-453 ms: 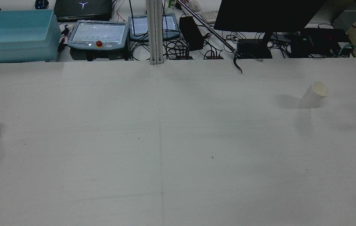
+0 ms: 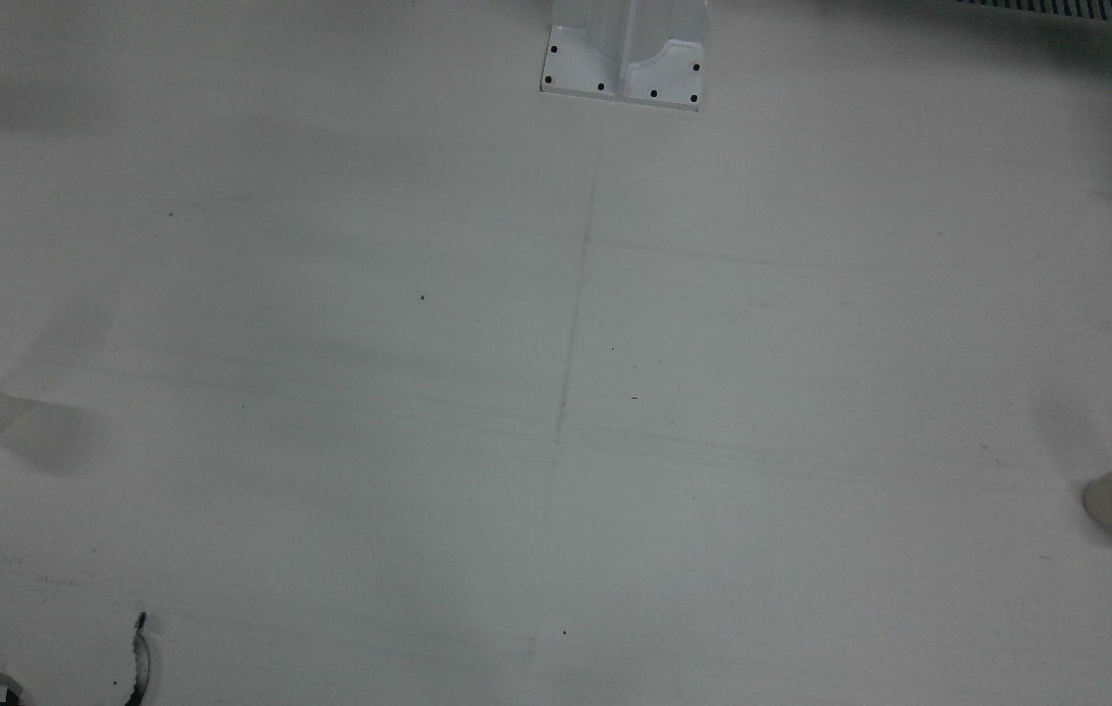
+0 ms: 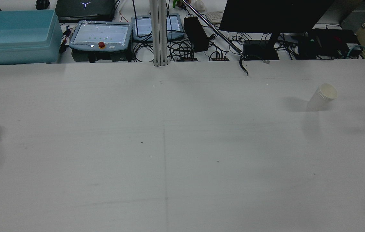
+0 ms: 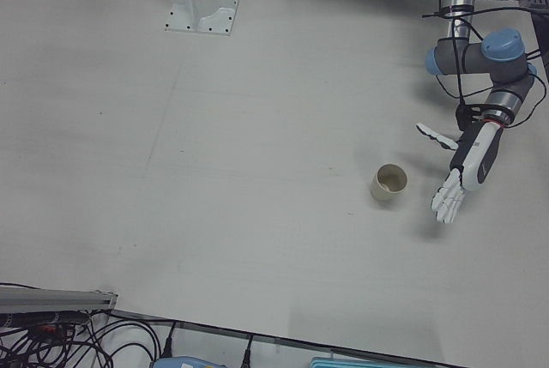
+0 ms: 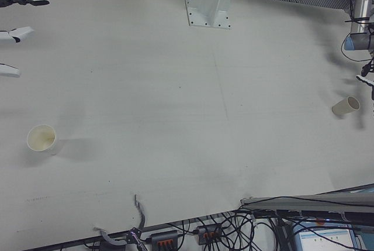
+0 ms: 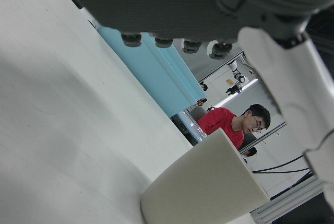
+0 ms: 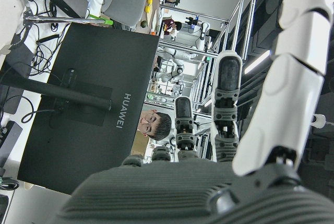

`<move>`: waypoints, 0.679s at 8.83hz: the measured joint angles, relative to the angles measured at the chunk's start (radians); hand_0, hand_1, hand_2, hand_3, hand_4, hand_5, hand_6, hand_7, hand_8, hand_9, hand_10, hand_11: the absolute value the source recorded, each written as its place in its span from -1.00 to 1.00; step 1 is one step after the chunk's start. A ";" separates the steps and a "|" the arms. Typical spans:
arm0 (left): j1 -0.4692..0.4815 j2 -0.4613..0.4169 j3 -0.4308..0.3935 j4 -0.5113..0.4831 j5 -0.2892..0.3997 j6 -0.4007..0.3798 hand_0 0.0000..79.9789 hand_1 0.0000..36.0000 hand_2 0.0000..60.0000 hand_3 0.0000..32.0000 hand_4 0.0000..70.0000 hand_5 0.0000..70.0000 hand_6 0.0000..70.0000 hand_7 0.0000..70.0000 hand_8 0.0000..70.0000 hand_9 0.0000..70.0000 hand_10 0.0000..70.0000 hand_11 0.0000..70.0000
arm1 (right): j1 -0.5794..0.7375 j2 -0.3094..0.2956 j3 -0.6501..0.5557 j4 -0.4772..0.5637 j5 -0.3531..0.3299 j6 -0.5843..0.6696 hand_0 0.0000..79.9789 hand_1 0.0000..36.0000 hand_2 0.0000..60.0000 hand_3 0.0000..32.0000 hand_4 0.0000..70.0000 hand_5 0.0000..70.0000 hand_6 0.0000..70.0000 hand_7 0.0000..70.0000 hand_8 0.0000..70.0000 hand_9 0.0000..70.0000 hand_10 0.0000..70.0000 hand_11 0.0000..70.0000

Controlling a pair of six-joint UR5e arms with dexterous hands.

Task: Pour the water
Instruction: 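Move the left hand to the white paper cup near it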

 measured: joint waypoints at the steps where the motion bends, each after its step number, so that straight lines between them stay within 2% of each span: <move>1: 0.002 -0.004 0.002 0.014 0.000 0.034 0.14 -0.88 -1.00 -0.81 -0.76 -1.00 -1.00 -0.88 -1.00 -1.00 -1.00 -1.00 | -0.003 0.000 0.000 0.000 0.000 -0.001 0.30 -0.25 -0.72 -1.00 0.18 -0.02 -0.52 -0.11 -0.93 -0.86 -1.00 -1.00; 4: 0.015 -0.008 0.013 0.010 -0.014 0.073 0.13 -0.87 -1.00 -0.95 -0.76 -1.00 -1.00 -0.90 -1.00 -1.00 -1.00 -1.00 | -0.014 0.000 0.000 0.000 0.000 -0.010 0.29 -0.25 -0.70 -1.00 0.19 0.00 -0.53 -0.11 -0.93 -0.86 -1.00 -1.00; 6: 0.087 -0.008 0.031 -0.022 -0.116 0.051 0.11 -0.90 -1.00 -1.00 -0.76 -1.00 -1.00 -0.92 -1.00 -1.00 -1.00 -1.00 | -0.018 0.000 0.001 0.000 0.000 -0.013 0.30 -0.24 -0.74 -1.00 0.15 -0.01 -0.55 -0.13 -0.94 -0.87 -1.00 -1.00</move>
